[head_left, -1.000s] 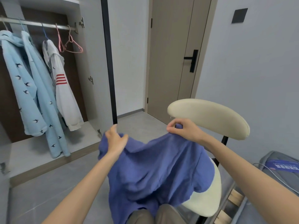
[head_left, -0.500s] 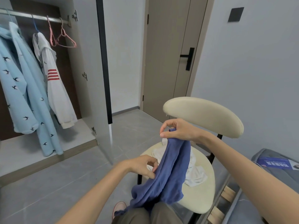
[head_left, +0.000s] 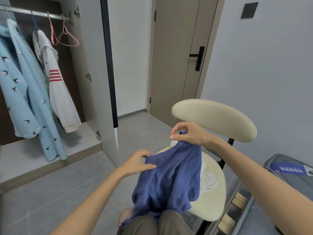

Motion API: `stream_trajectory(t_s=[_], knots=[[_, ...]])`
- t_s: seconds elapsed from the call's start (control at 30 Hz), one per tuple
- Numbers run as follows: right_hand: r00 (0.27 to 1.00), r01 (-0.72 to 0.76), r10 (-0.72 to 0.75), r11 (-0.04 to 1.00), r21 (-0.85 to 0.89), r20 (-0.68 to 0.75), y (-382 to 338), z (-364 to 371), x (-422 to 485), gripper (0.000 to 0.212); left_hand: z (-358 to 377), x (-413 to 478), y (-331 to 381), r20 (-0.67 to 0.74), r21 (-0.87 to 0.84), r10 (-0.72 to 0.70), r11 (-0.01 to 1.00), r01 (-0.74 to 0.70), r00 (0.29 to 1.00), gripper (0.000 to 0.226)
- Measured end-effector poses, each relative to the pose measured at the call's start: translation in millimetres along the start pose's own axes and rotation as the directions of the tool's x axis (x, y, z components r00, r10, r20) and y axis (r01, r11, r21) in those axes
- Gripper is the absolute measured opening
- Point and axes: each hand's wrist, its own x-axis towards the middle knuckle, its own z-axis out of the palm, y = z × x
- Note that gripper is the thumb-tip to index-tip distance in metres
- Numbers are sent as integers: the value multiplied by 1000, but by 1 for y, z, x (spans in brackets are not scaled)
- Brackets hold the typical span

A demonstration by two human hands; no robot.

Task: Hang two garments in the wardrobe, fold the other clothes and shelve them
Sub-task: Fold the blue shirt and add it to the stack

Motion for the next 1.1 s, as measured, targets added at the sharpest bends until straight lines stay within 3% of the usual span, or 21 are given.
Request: stream_trajectory(t_s=[0.17,0.3,0.43,0.57,0.67,0.73,0.83,0.93,1.1], knots=[[998,-14,6,992,-126,-62,8,0,7,21,-28,-10,-10,-105,182,-40,981,59,994,25],[993,-52,89,913,-405,74,12,3,10,35,-42,-21,-20,-273,461,-89,862,212,958,34],[988,-96,142,854,-511,52,17,8,12,49,-57,-32,-32,-353,520,-106,804,289,930,25],[986,-150,164,843,-516,-19,15,13,15,42,-69,-37,-38,-411,569,-156,726,386,898,16],[981,-194,158,859,-474,-115,14,21,20,28,-80,-38,-37,-507,439,-218,767,467,834,8],[973,-223,173,873,-434,-152,14,28,22,24,-89,-39,-36,-553,272,-226,860,431,802,9],[972,-233,195,876,-422,-132,18,40,26,27,-104,-40,-33,-521,116,-230,935,335,822,18],[960,-268,208,883,-386,-189,23,45,28,23,-115,-44,-37,-509,63,-226,952,298,831,19],[878,-332,217,919,-214,-427,25,49,31,12,-127,-56,-45,-506,76,-273,931,357,819,33]])
